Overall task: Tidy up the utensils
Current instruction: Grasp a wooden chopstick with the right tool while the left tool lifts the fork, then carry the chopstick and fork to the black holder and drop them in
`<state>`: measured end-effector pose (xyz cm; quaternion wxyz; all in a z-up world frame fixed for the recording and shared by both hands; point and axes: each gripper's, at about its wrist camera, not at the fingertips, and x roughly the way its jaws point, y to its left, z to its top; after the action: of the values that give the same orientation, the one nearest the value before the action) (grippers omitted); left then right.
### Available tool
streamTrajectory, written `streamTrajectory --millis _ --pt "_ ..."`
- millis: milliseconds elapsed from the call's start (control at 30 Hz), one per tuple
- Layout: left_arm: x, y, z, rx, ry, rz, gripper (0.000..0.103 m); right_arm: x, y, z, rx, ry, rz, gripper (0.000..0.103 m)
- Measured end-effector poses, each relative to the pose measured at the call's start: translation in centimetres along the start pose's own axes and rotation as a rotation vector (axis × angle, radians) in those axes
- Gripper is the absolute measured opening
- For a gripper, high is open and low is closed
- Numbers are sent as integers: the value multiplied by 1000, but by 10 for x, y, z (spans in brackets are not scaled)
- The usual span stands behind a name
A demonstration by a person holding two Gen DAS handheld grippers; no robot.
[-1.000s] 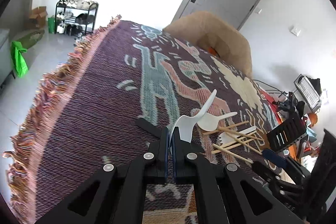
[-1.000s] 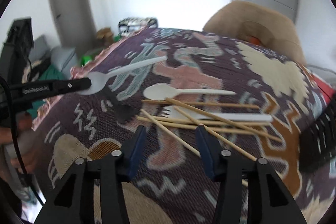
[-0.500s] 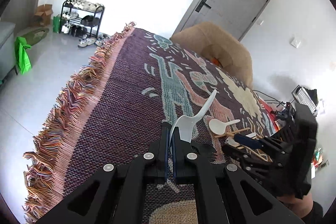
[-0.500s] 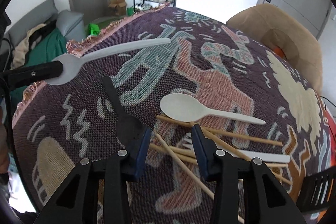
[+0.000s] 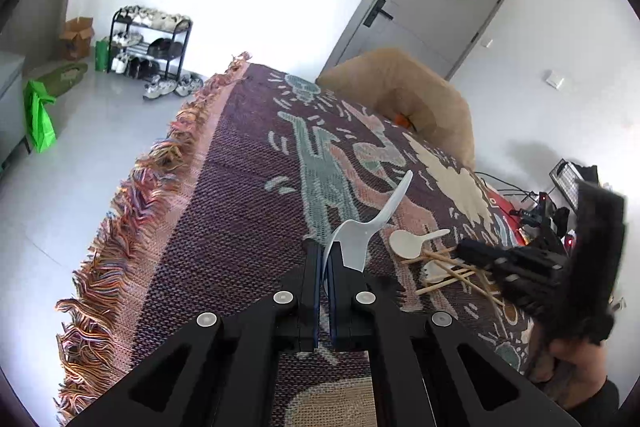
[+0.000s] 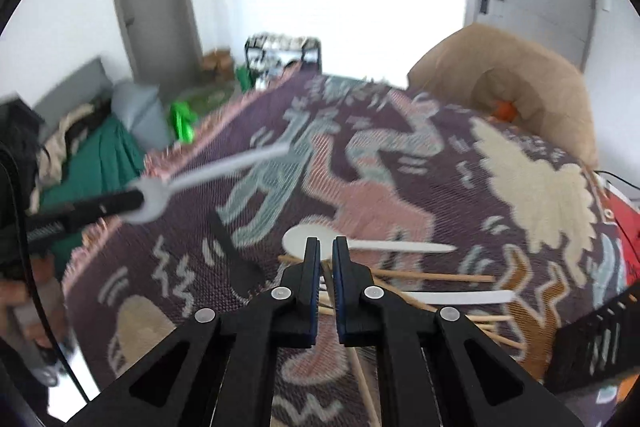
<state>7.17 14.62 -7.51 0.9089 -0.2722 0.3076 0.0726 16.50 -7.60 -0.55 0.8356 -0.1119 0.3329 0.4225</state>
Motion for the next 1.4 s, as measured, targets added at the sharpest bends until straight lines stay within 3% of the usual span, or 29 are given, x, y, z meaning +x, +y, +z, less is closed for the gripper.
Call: streamTrajectory --millis 300,567,967,1200,1400 --pt "3 -33 -3 79 7 -30 2 -72 -32 -16 60 -151 -50 6" --pt "4 -64 -7 151 15 -55 2 -117 -40 -31 51 -193 -124 6" --pt "-7 -133 5 313 -25 -91 2 -196 -87 7 115 -407 -325 6" --pt "-8 -164 12 381 -26 -121 2 -220 -108 28 146 -510 -418 6" --pt "-8 -183 17 427 -36 -141 2 -208 -127 30 196 -565 -453 6"
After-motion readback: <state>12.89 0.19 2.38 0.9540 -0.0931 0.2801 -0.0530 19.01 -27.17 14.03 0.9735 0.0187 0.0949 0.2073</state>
